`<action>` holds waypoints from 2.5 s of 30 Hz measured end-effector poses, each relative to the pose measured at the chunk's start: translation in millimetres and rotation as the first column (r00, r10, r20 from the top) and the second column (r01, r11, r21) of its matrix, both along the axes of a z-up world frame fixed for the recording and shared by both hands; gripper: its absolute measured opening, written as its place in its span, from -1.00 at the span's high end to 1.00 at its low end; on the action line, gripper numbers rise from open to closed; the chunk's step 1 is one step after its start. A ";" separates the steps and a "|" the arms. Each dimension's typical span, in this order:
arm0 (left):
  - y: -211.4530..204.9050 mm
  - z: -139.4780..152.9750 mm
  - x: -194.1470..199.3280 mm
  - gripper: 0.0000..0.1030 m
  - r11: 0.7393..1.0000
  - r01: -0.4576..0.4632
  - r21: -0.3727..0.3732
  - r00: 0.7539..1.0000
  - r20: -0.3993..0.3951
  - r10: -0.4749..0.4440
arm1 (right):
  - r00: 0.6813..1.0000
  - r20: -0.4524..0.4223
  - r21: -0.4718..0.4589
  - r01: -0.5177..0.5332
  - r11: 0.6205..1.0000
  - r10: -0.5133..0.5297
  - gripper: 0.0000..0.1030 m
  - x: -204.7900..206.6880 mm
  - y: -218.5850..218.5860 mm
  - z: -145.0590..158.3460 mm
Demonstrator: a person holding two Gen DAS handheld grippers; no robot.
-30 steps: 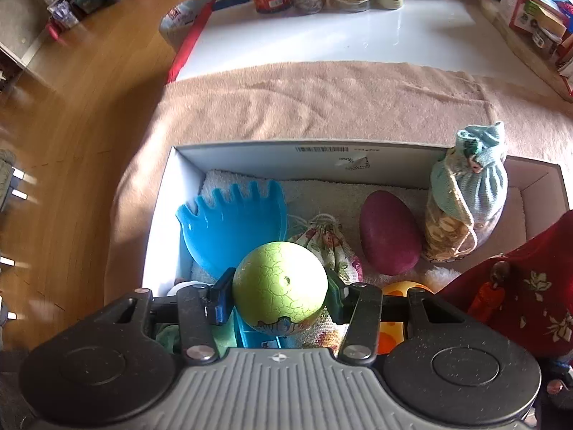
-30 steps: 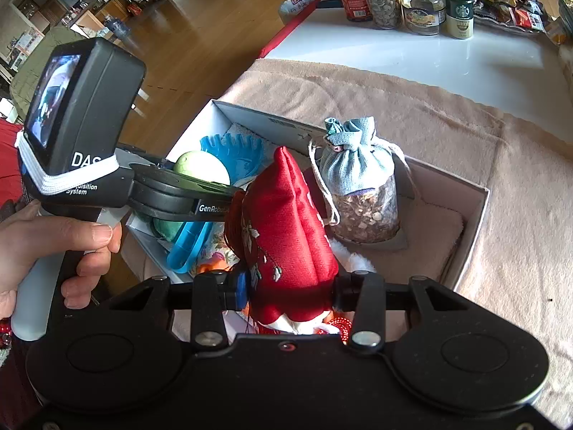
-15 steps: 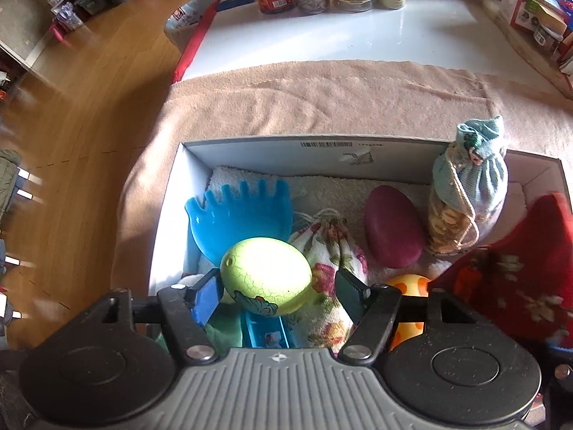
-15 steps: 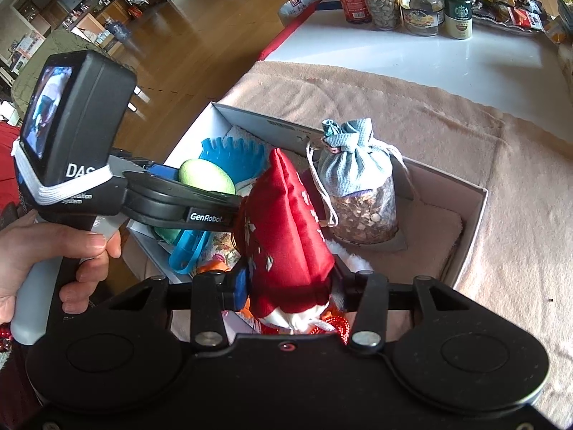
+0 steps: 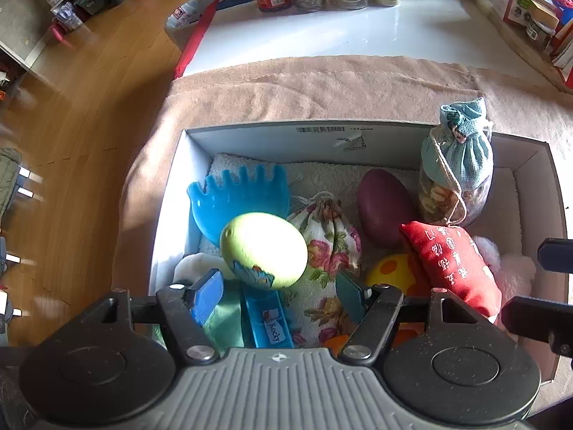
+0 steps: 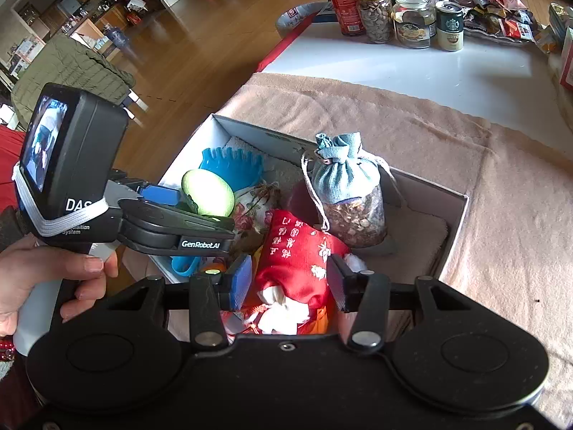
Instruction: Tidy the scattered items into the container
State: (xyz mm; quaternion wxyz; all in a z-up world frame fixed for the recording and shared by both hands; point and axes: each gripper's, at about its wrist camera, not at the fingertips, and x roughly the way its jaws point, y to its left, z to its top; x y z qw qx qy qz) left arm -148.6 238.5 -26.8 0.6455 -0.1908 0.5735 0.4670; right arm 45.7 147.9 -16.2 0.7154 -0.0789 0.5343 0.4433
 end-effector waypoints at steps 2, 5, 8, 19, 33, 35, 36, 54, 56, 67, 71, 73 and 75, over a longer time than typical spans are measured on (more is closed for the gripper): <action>-1.8 1.9 -1.4 -0.42 1.000 -0.002 0.003 1.000 0.004 0.002 | 1.000 0.003 -0.002 -0.004 1.000 0.004 0.06 -1.6 -0.9 0.6; -4.5 5.5 -3.6 -0.46 1.000 -0.012 0.007 1.000 0.019 0.012 | 1.000 0.005 -0.004 -0.008 1.000 0.008 0.06 -4.3 -2.5 1.8; -8.8 9.1 -4.5 -0.52 1.000 -0.017 0.010 0.999 0.034 0.016 | 1.000 0.011 -0.003 -0.011 1.000 0.011 0.06 -7.4 -4.4 3.9; -40.8 26.1 0.1 -0.83 1.000 -0.030 0.004 0.994 0.109 0.029 | 0.998 0.059 -0.002 -0.020 1.000 0.020 0.06 -22.6 -21.9 16.9; -111.5 45.9 -1.0 -0.99 1.000 -0.016 0.016 0.985 0.173 0.012 | 0.989 0.151 0.010 0.006 1.000 -0.007 -0.05 -59.9 -90.7 39.9; -118.1 44.6 -1.9 -0.99 0.999 -0.025 0.025 0.991 0.134 0.022 | 0.985 0.171 0.008 0.009 1.000 -0.011 -0.05 -66.4 -98.4 41.9; -122.4 45.0 -2.5 -0.99 0.999 -0.023 0.040 0.992 0.122 0.018 | 0.984 0.179 0.008 0.011 1.000 -0.012 -0.05 -69.4 -101.7 42.6; -166.3 56.6 -13.7 -0.99 0.996 -0.018 0.090 0.998 0.069 0.011 | 0.976 0.215 0.021 0.018 1.000 -0.022 -0.05 -99.6 -126.3 42.7; -165.7 58.7 -11.8 -0.99 0.996 -0.016 0.083 0.997 0.074 0.010 | 0.975 0.221 0.026 0.017 1.000 -0.023 -0.05 -100.4 -125.5 45.3; -152.5 53.8 -9.5 -0.98 0.997 -0.082 -0.004 0.993 0.086 0.083 | 0.971 0.237 0.033 0.023 0.999 -0.030 -0.05 -94.2 -126.4 49.7; -150.0 49.7 -10.2 -0.97 0.996 -0.088 -0.033 0.992 0.083 0.091 | 0.971 0.235 0.033 0.026 0.999 -0.033 -0.05 -90.6 -127.0 48.5; -150.0 47.1 -8.2 -0.97 0.996 -0.085 -0.036 0.994 0.067 0.088 | 0.971 0.235 0.031 0.027 0.999 -0.033 -0.05 -89.3 -126.8 48.2; -149.2 44.5 -6.8 -0.97 0.995 -0.084 -0.045 0.995 0.057 0.086 | 0.971 0.236 0.032 0.027 0.999 -0.034 -0.05 -88.3 -126.6 48.3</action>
